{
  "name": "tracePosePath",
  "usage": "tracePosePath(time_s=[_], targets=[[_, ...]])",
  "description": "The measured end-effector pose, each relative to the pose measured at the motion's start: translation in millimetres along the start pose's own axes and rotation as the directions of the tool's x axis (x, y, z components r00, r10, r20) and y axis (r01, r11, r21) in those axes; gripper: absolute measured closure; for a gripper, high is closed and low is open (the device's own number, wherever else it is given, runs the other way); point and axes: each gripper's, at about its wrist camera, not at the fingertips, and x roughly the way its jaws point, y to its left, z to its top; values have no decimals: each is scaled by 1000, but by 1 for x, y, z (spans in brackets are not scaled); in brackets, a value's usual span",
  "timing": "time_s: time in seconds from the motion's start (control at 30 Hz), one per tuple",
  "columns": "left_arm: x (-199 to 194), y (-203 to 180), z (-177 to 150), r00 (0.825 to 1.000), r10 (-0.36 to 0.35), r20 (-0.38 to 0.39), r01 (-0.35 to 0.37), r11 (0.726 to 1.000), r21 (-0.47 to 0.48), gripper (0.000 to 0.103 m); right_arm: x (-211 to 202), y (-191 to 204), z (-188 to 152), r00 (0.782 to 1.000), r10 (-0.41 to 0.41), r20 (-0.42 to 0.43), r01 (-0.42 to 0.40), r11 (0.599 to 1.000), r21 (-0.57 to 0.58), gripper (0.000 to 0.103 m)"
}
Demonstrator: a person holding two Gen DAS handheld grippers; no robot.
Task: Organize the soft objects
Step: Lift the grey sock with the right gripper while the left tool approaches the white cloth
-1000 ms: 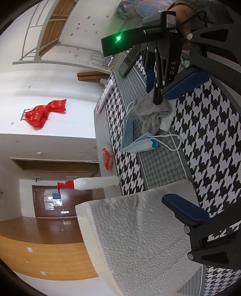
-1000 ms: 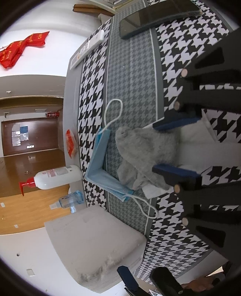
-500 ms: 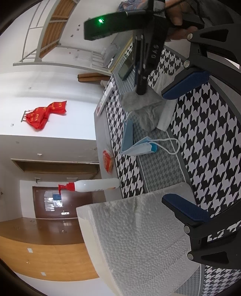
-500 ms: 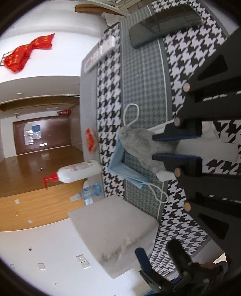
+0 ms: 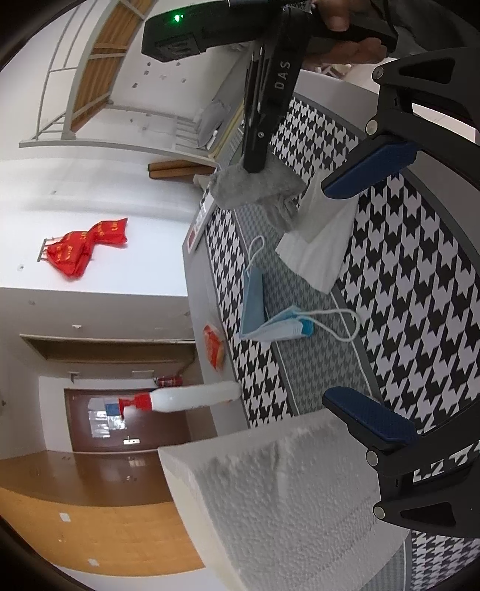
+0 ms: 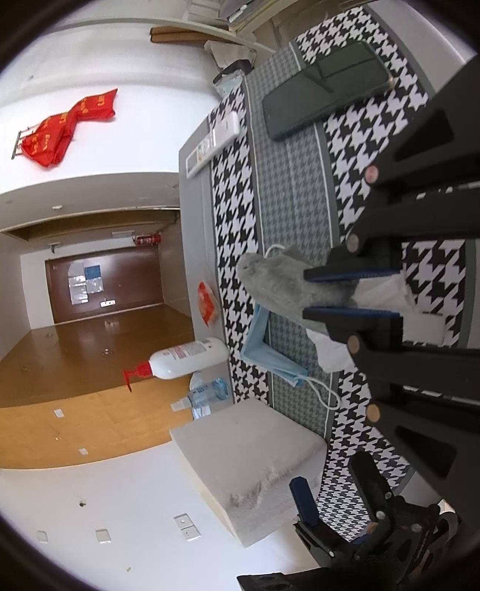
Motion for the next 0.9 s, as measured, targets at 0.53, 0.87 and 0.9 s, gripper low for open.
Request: tracePosePath(time_s=[0.53,0.87,0.9], targets=[[21,-27,4,997,-46,-55,48,998,30,1,-18,-37,-19,998,-61,2,61,996,70,87],[43,-52,-1,990,-74,-123,77,997,15,1,-10,-54,-36,997,-67,-49,71,993,92,87],[45,-55,-1,989,-77,-127,79,997,13,1,-11,-55,-37,996,-67,-53,72,993,91,87]])
